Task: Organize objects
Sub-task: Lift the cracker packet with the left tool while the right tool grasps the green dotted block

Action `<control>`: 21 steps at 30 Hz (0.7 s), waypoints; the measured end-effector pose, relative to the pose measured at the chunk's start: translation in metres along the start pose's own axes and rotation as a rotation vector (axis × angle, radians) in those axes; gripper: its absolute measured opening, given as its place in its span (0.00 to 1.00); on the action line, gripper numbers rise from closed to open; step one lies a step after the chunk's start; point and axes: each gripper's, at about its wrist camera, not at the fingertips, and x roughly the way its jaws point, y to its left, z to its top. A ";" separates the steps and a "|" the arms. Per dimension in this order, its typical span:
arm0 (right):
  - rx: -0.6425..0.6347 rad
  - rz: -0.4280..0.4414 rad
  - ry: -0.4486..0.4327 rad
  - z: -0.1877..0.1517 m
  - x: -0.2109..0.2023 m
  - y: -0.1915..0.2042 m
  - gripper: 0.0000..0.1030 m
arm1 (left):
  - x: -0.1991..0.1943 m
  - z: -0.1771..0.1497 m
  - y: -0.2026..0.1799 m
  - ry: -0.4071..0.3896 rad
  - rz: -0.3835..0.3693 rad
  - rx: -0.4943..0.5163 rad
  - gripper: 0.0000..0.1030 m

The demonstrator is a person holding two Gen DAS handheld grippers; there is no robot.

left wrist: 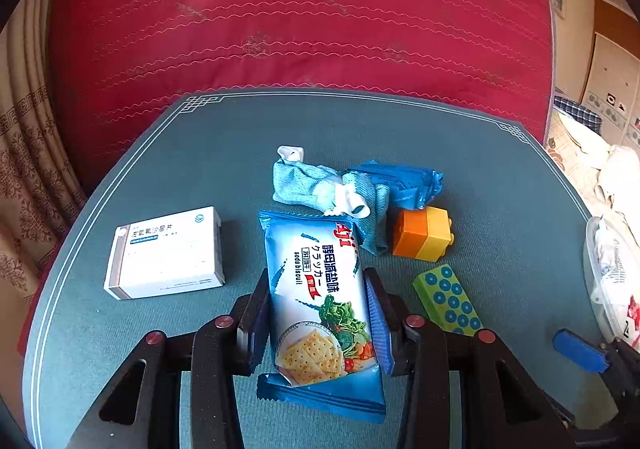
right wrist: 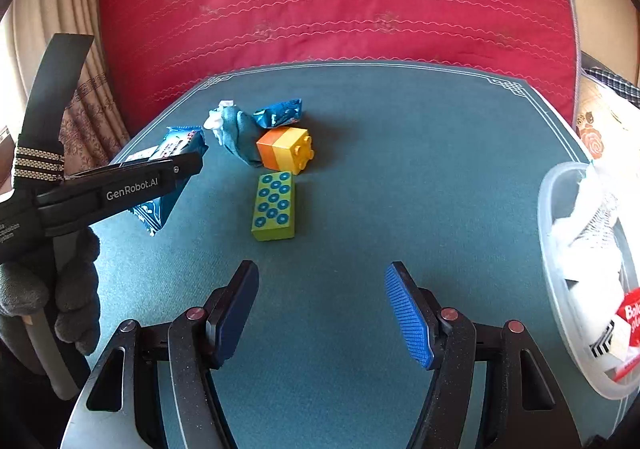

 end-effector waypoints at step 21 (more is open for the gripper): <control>-0.005 0.225 0.073 0.014 0.044 0.043 0.65 | -0.001 0.005 0.035 0.007 0.026 -0.095 0.44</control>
